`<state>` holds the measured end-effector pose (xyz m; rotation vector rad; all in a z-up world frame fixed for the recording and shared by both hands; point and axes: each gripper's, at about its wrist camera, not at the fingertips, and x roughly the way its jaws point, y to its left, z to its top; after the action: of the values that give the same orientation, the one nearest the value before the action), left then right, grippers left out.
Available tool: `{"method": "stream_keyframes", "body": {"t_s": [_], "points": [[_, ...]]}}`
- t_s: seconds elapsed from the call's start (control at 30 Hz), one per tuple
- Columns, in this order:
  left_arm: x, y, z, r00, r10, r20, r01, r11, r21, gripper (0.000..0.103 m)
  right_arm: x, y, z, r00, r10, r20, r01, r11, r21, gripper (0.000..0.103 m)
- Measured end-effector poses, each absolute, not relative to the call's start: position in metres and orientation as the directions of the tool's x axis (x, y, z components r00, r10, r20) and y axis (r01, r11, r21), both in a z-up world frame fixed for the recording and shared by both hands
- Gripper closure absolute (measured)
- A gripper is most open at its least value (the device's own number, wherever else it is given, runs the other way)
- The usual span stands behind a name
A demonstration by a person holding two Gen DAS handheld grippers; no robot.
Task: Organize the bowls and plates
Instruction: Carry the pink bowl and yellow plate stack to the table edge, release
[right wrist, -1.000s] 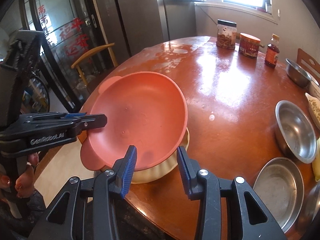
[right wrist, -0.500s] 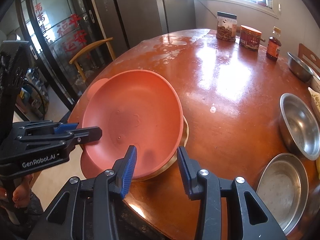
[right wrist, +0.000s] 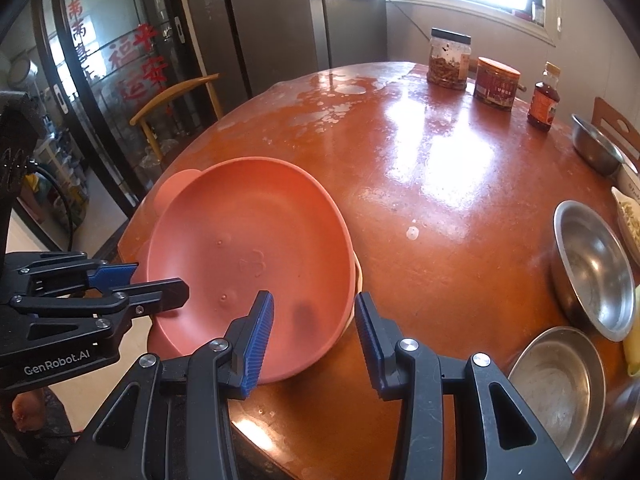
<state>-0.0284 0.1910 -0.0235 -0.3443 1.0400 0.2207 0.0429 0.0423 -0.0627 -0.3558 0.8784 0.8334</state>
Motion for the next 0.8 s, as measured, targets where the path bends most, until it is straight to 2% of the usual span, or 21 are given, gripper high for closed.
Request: {"method": "stream_keyframes", "body": {"t_s": [0.53, 0.8], "points": [[-0.030, 0.209, -0.022, 0.476, 0.064, -0.877, -0.392, 0.908, -0.146, 0.074, 0.047, 0.043, -0.072, 0.349, 0.465, -0.814, -0.752, 0.657, 0.053, 0.059], [-0.029, 0.222, -0.017, 0.486, 0.103, -0.868, -0.423, 0.897, -0.130, 0.070, 0.052, 0.037, -0.070, 0.357, 0.466, -0.810, -0.736, 0.674, 0.064, 0.057]]}}
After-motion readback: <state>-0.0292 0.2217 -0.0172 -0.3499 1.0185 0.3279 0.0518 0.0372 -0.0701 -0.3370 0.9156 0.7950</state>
